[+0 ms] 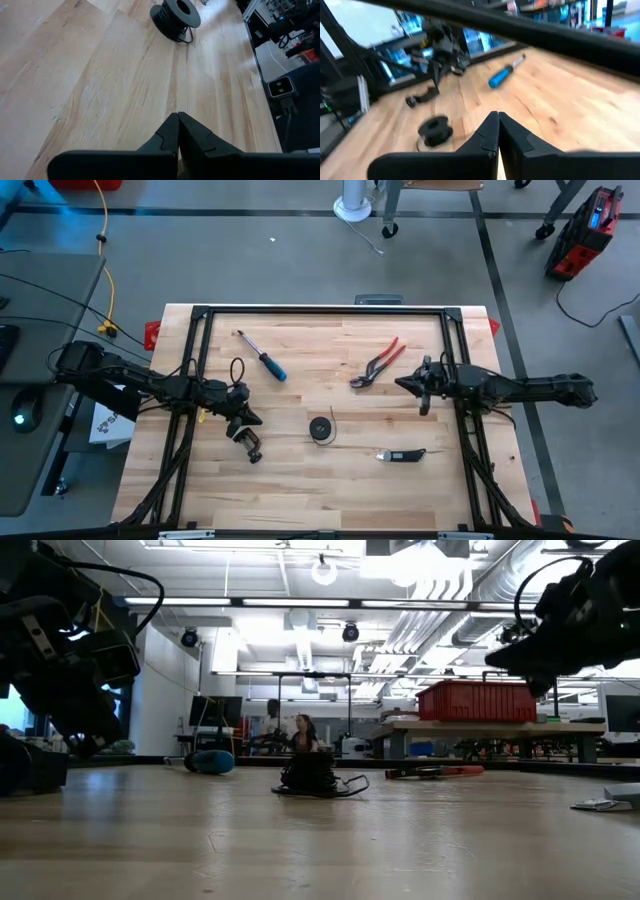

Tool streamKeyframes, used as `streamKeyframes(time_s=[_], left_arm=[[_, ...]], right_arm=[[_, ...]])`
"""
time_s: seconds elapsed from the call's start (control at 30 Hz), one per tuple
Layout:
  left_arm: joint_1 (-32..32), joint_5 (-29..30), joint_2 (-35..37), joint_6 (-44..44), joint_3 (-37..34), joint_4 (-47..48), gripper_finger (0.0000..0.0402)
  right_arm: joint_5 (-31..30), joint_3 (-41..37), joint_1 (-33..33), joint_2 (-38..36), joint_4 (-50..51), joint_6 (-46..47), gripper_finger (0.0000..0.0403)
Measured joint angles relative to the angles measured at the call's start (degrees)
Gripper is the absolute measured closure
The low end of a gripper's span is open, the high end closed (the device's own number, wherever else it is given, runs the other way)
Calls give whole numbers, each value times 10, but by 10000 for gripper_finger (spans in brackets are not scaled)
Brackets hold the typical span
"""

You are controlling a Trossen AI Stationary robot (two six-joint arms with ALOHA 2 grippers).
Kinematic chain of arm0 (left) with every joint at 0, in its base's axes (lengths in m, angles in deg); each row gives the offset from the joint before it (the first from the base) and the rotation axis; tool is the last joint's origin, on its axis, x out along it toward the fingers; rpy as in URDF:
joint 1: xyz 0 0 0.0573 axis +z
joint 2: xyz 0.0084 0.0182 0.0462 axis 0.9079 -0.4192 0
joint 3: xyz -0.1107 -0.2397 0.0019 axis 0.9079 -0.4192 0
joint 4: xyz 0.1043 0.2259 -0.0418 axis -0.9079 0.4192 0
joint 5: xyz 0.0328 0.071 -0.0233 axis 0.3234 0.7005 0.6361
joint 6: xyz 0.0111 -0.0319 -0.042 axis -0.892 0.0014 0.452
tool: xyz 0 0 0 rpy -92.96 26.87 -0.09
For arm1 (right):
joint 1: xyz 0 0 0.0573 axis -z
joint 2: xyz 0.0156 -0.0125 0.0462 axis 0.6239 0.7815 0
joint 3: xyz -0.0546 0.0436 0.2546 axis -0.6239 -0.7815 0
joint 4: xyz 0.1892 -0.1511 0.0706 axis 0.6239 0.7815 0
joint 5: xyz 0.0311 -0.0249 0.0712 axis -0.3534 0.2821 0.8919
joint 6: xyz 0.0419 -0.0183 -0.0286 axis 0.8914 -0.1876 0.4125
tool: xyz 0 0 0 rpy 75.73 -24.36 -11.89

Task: Coil cords
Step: Return to Home Position

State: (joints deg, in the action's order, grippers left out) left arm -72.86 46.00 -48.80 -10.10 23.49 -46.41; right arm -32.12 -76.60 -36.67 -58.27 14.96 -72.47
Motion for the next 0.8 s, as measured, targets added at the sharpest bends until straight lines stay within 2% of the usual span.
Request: streamKeyframes(time_s=[0.17, 0.4, 0.53, 0.8], left_arm=[[0, 0, 0, 0, 0, 0, 401], [0, -1, 0, 0, 0, 0, 401], [0, -1, -1, 0, 0, -3, 401], [0, -1, -2, 0, 0, 0, 401]], right_arm=[[0, 0, 0, -33, 71, 0, 403], [10, 0, -14, -165, 75, 0, 402], [11, 1, -14, -149, 19, 0, 402], [12, 1, -14, -145, 43, 0, 402]])
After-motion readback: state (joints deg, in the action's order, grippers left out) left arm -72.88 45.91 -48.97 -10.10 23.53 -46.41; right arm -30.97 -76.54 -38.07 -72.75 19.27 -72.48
